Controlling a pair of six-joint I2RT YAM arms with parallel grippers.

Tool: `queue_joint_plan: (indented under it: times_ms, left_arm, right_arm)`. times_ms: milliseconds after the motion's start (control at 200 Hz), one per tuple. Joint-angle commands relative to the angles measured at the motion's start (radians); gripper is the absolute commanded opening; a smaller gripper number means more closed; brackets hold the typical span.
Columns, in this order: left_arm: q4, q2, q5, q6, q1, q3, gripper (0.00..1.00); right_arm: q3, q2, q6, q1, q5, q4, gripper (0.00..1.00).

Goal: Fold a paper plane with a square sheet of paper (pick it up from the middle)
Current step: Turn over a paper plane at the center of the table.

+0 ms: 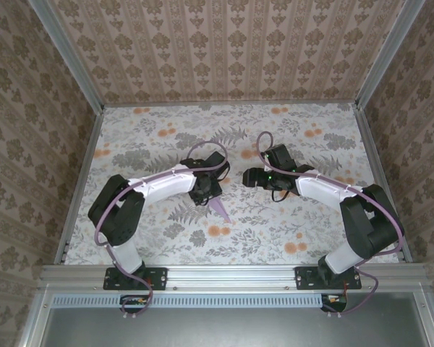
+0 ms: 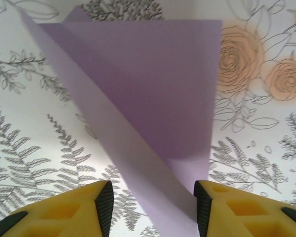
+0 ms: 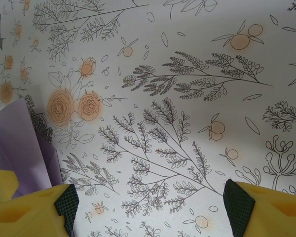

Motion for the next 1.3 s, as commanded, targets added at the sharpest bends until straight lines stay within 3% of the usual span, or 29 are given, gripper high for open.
queue_joint_plan:
  times_ms: [0, 345, 640, 770, 950, 1065, 1295]
  left_arm:
    - [-0.037, -0.046, -0.027, -0.084, -0.013, -0.022, 0.46]
    - [0.03, -0.124, -0.077, -0.227, -0.037, -0.136, 0.27]
    - [0.087, -0.108, -0.078, -0.217, -0.028, -0.16, 0.15]
    - [0.129, -0.121, -0.082, -0.145, -0.013, -0.157, 0.0]
    - [0.235, -0.168, -0.02, 0.126, -0.007, -0.071, 0.0]
    - [0.386, -0.207, 0.053, 0.247, -0.005, -0.085, 0.0]
    - [0.658, -0.241, 0.207, 0.239, 0.048, -0.22, 0.0]
  right_arm:
    - [-0.006, 0.005, 0.003, -0.002, -0.007, -0.006, 0.81]
    - [-0.008, 0.004, 0.001, 0.0, -0.016, -0.003, 0.8]
    - [-0.008, 0.005, 0.002, 0.0, -0.018, -0.005, 0.8]
    - [-0.008, 0.0, 0.002, 0.0, -0.011, -0.009, 0.8]
    - [-0.021, -0.054, 0.008, -0.013, 0.042, -0.019, 0.8]
    - [-0.022, -0.101, 0.024, -0.048, 0.082, -0.056, 0.8]
    - [-0.05, -0.198, 0.049, -0.083, 0.098, -0.091, 0.81]
